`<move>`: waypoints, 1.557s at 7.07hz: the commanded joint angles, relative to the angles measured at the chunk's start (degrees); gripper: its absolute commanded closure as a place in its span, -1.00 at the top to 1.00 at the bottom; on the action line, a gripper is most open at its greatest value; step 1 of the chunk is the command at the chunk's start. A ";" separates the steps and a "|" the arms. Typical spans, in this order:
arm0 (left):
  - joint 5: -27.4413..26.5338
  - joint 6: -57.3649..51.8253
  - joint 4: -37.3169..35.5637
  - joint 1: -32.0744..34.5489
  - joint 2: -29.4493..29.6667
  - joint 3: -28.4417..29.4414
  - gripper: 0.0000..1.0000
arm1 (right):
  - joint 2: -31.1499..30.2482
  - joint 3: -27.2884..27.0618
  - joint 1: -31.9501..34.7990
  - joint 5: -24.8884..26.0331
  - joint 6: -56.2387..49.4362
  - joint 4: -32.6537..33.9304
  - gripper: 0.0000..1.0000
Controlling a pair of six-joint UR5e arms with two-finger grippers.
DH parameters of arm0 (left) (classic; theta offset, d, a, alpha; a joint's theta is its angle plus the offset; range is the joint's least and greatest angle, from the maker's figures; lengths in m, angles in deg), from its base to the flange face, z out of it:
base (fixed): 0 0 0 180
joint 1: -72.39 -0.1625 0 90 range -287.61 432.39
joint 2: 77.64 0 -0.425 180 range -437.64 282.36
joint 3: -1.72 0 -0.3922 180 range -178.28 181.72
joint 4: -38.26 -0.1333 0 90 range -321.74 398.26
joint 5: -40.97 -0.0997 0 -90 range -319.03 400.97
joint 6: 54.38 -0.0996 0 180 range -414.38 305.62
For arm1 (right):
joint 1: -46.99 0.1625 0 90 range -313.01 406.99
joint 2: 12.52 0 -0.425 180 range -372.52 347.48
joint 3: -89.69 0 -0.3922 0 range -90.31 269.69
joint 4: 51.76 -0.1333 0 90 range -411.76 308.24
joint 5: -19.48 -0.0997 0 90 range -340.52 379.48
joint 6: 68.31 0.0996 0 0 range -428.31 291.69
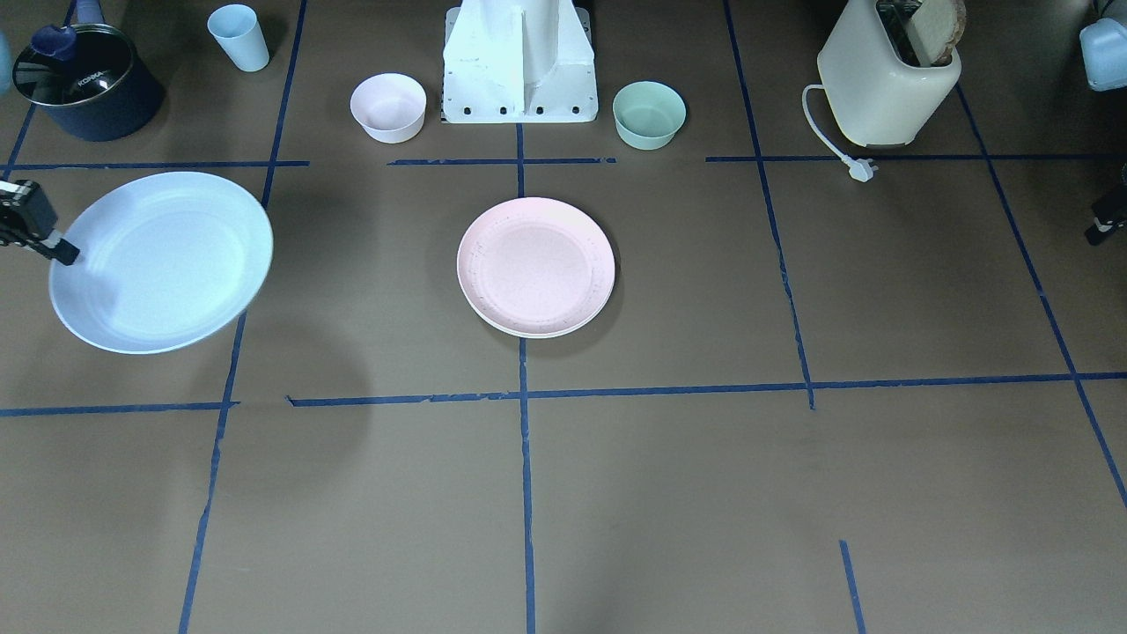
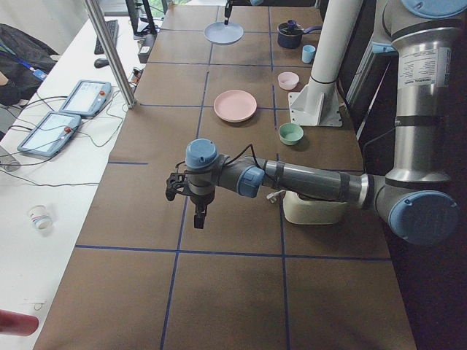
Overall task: Stack three plates with pink and blue
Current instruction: 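Lift the light blue plate with the right gripper onto the pink plate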
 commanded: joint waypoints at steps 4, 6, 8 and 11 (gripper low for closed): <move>3.44 -9.13 -1.92 4.72 -2.42 0.77 1.00 | 20.90 -5.57 -26.86 22.45 13.17 21.57 -1.00; 3.44 -9.13 -1.92 4.72 -2.42 1.47 1.00 | 24.41 -2.60 -35.43 30.13 17.05 21.66 -1.00; 3.44 -9.13 -1.83 4.72 -2.42 1.82 1.00 | 30.12 3.64 -36.52 31.91 17.15 21.66 -0.99; 3.53 -9.22 -1.57 4.72 -2.42 2.44 1.00 | 30.05 3.75 -36.70 32.09 17.06 21.57 0.46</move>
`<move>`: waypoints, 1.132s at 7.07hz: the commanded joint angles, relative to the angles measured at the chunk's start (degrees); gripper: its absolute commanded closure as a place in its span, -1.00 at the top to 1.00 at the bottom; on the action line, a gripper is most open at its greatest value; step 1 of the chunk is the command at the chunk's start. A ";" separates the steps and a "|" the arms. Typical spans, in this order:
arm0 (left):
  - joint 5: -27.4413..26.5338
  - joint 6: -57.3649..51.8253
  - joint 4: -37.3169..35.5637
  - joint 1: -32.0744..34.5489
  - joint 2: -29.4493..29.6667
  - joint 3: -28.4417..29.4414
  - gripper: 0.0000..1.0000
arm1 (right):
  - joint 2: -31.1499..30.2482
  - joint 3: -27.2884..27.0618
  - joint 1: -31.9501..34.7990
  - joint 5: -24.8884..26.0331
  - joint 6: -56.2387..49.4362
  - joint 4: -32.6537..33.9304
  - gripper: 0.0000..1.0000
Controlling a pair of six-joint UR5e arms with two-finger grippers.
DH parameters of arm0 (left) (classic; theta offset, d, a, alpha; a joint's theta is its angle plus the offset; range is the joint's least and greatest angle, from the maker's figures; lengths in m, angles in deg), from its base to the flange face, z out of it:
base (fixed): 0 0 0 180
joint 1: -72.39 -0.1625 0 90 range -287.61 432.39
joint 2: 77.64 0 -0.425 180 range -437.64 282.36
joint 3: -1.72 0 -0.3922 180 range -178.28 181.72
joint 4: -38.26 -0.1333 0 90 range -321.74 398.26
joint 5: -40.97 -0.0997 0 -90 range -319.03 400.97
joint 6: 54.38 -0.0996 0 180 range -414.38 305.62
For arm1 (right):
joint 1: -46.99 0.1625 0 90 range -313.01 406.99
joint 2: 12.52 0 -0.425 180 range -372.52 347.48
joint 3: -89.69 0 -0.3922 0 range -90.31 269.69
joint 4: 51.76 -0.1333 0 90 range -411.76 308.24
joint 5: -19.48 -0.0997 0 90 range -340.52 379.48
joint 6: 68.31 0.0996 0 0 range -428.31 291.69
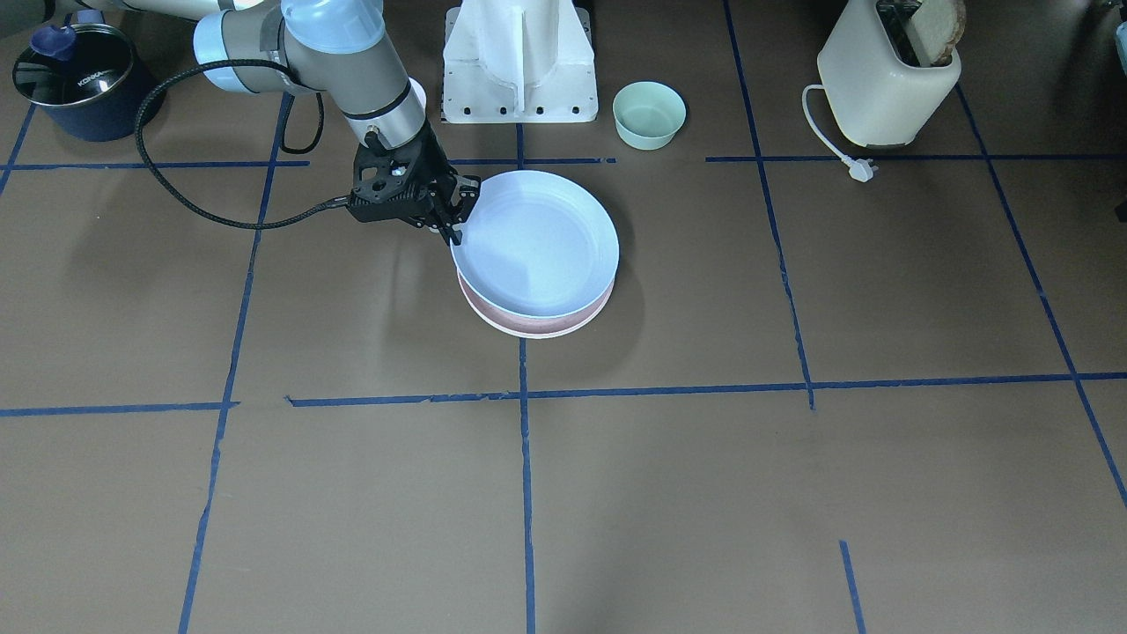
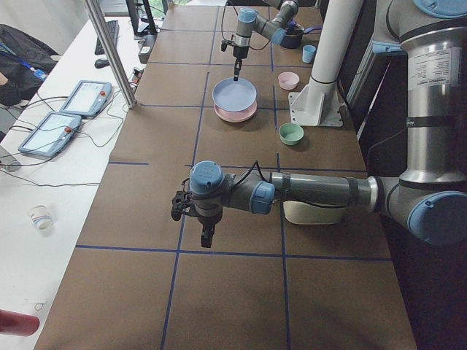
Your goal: Stack three plates with pink and blue
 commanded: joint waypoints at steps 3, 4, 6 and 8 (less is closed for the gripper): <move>0.10 0.06 0.33 0.00 -0.03 0.06 1.00 | -0.17 0.20 -0.06 0.01 -0.02 -0.03 1.00; 0.10 0.23 0.33 0.00 0.06 0.06 1.00 | -0.52 0.12 1.25 -0.42 -0.54 0.15 1.00; -0.25 0.06 0.07 0.00 -0.12 0.06 1.00 | -4.55 -1.63 7.21 -3.05 -11.61 6.00 1.00; -0.52 -0.12 -0.46 0.18 -0.20 0.32 1.00 | -9.65 -3.93 18.16 -10.04 -27.46 9.81 1.00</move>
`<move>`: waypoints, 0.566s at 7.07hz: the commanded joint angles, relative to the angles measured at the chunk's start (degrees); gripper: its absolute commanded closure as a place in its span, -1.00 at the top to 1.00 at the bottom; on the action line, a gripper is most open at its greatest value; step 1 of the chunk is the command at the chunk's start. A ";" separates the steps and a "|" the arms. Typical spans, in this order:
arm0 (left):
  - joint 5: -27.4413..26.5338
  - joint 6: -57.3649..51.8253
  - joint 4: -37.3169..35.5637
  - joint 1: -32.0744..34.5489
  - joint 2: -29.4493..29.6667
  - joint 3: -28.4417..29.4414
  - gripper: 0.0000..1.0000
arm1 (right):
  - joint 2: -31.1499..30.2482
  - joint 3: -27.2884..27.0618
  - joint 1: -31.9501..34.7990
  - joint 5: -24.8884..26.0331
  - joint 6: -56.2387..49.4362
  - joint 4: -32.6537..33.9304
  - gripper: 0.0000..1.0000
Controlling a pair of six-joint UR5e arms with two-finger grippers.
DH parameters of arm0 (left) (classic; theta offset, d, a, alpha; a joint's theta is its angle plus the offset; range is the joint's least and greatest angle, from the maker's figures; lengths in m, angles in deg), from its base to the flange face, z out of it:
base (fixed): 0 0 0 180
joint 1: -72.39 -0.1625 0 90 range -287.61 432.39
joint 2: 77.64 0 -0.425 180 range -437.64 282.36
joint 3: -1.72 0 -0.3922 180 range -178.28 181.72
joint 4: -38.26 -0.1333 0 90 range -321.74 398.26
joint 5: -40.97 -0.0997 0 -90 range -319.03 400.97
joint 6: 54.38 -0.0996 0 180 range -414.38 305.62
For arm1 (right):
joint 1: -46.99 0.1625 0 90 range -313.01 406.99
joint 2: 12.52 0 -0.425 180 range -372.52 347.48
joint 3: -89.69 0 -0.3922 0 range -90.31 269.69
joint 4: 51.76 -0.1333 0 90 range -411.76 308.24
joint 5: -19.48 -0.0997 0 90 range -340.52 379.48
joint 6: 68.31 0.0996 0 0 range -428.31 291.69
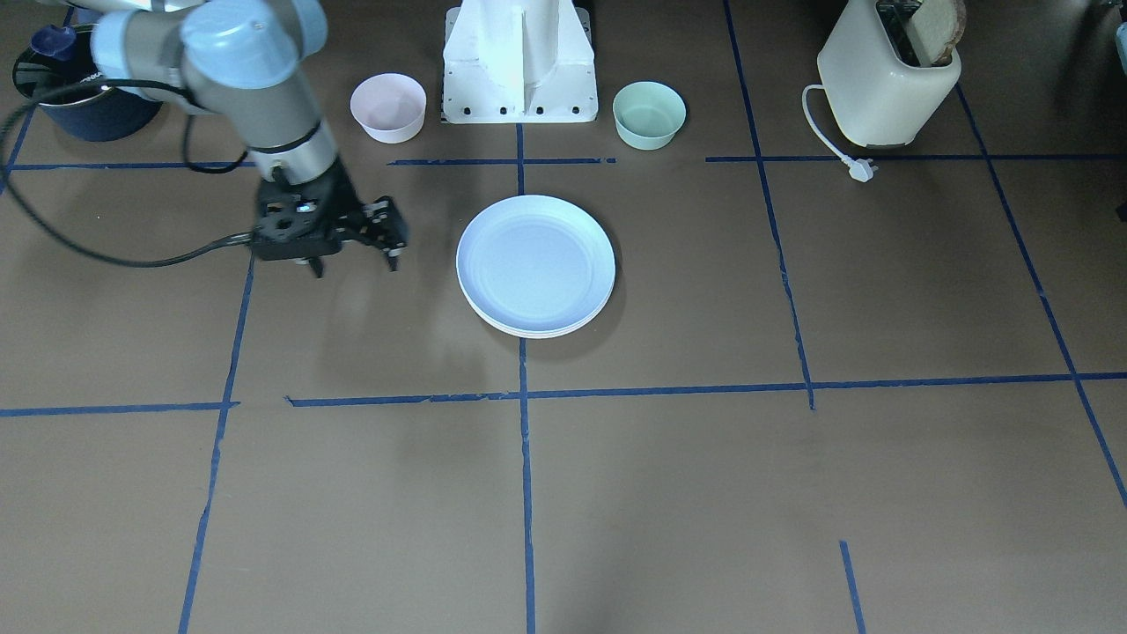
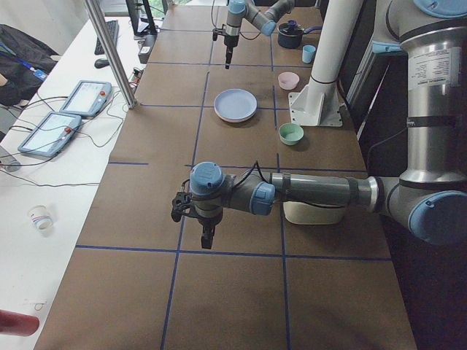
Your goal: Stack three plates with pink and blue
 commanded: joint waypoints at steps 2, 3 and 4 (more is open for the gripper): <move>0.33 -4.86 -4.21 2.61 0.30 0.99 1.00 | -9.08 -0.63 18.36 -15.56 -22.09 1.87 1.00; 0.33 -9.77 -9.73 5.50 1.00 0.73 1.00 | -13.38 0.33 23.37 -18.74 -29.64 1.70 1.00; 0.33 -10.34 -11.52 5.88 1.01 0.12 1.00 | -16.56 2.25 27.69 -20.42 -38.07 1.70 1.00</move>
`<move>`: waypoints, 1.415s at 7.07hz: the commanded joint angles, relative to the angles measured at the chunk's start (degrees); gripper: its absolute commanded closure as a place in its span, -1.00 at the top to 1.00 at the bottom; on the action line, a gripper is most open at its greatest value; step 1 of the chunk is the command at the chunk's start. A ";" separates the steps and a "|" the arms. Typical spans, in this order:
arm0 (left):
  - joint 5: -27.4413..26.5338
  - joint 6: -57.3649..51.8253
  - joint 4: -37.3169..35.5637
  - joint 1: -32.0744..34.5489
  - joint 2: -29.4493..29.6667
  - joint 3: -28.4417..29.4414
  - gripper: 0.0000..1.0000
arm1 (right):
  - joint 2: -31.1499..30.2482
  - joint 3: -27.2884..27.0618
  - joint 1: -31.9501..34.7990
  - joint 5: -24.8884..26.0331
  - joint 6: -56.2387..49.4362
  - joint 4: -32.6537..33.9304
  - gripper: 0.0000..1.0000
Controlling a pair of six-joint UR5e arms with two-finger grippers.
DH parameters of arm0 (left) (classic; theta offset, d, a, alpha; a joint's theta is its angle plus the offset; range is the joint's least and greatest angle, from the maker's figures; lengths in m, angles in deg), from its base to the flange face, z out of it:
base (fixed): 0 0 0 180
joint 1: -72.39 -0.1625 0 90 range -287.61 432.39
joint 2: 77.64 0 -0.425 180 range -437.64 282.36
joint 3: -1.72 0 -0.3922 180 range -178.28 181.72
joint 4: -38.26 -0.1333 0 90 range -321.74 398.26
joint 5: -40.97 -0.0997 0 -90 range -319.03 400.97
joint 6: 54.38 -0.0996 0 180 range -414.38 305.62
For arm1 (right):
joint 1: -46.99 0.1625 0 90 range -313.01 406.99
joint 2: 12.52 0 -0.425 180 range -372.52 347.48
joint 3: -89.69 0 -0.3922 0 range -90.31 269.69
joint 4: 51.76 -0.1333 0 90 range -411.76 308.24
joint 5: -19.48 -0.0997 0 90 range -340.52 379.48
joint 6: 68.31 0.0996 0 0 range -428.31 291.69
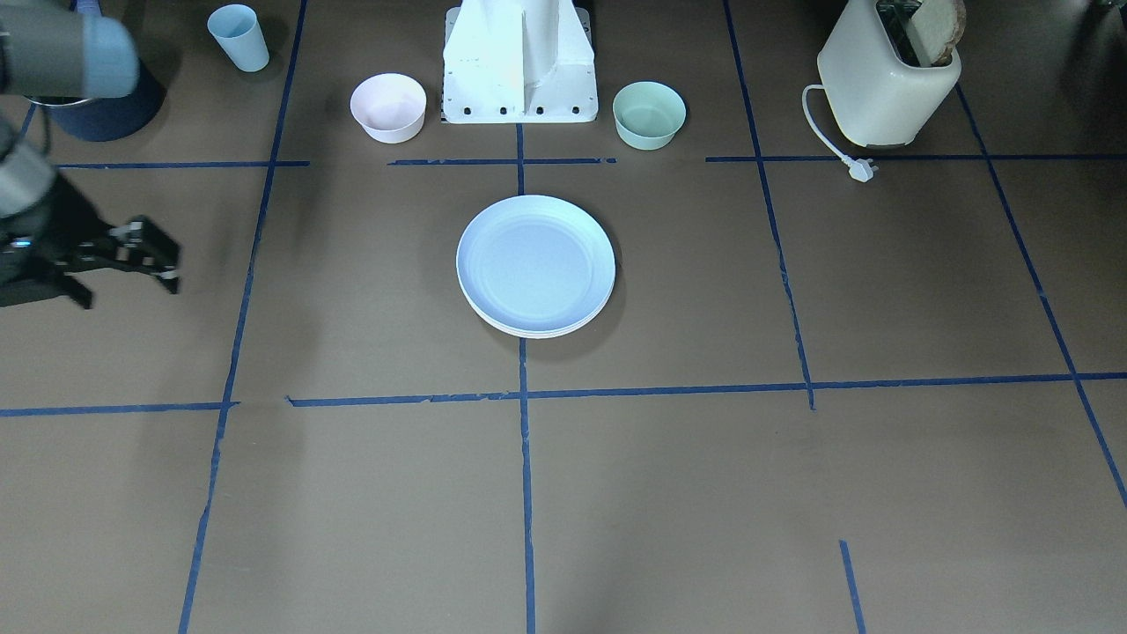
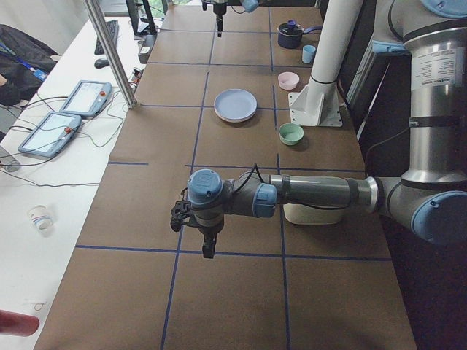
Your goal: Stack three plates with pink and blue
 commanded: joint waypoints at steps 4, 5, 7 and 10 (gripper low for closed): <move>0.28 -2.15 -2.79 1.53 -0.53 -0.68 1.00 | -12.67 16.00 25.33 -13.41 -34.01 -0.55 1.00; 1.06 -2.15 -2.79 1.53 -0.71 -0.77 1.00 | -12.75 16.82 25.37 -11.51 -33.61 -0.73 1.00; 1.86 -2.23 -2.71 1.53 -0.71 -0.33 1.00 | -13.63 17.97 25.72 -10.88 -34.22 -0.64 1.00; 1.77 -2.50 -2.53 1.53 -0.62 0.11 1.00 | -14.26 17.27 29.84 -10.88 -34.14 -0.64 1.00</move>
